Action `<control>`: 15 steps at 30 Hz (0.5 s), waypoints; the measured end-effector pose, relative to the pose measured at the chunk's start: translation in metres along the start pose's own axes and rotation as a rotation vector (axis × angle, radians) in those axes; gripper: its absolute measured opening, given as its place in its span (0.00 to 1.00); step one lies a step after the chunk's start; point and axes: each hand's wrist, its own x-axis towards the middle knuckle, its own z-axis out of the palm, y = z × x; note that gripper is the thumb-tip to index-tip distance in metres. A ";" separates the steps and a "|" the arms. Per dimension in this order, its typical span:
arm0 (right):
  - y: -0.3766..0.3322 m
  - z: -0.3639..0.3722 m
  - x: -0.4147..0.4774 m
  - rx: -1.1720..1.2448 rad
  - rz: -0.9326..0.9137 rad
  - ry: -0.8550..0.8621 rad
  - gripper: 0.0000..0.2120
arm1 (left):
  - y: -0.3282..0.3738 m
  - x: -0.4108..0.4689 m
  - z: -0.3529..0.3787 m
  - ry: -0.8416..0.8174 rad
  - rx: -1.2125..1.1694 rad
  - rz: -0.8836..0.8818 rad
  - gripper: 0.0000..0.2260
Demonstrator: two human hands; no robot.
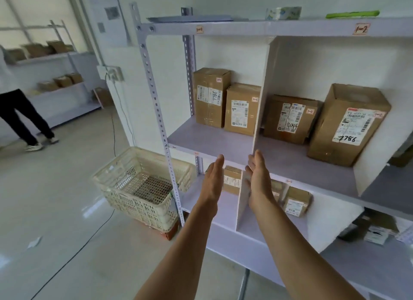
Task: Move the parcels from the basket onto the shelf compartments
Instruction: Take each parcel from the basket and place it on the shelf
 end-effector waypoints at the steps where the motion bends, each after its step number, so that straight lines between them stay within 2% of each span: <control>1: 0.002 0.011 -0.005 -0.004 -0.006 -0.028 0.30 | 0.000 -0.001 -0.012 0.020 -0.012 0.006 0.27; 7: 0.024 0.090 -0.021 -0.016 0.019 -0.132 0.30 | 0.000 0.006 -0.092 0.127 -0.003 0.007 0.26; 15: 0.073 0.242 -0.016 -0.004 0.068 -0.209 0.28 | -0.005 0.053 -0.252 0.159 0.009 -0.058 0.27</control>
